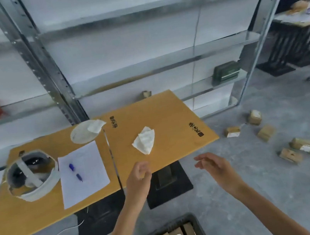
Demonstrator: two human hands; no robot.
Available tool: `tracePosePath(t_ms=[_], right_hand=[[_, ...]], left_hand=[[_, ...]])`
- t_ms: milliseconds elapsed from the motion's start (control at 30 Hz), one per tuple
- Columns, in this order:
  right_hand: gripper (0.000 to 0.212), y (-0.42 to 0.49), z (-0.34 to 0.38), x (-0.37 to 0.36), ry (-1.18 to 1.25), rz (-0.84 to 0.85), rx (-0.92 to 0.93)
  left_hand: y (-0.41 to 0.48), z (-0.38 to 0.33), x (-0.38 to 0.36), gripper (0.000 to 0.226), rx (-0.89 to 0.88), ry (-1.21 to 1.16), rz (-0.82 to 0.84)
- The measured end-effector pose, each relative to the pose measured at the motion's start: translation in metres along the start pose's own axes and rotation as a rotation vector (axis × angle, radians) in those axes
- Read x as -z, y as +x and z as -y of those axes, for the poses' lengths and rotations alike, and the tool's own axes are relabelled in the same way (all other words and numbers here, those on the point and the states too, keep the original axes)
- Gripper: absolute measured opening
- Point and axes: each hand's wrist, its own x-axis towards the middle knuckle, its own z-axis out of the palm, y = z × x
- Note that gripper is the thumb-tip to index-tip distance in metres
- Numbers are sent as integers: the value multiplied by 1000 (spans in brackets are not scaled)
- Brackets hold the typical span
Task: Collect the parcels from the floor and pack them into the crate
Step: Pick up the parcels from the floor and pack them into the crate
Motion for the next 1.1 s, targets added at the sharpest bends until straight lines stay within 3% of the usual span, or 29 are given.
tracePosePath(t_ms=[167,300,533,667,833,1100], right_hand=[[25,-4,-8,81,110,-216,17],[19,11,-35,142,146,-350,-24],[28,67,-103,273,217,-359,-168],[18,97,-129,342,239,-320,-202],[5,133,-141,403,166,-353,-153],[12,212,-146,432,200,-366,-128]], left_hand=[[5,-66,-69,24,-84,29,92],[15,-104,-128,46,-90,39,187],[51,-153,-248,61,-33,47,200],[74,-180,-311,54,25,-2,127],[108,-203,-360,10,-16,-2,-33],[178,-206,-388,10,-3,13,-62]])
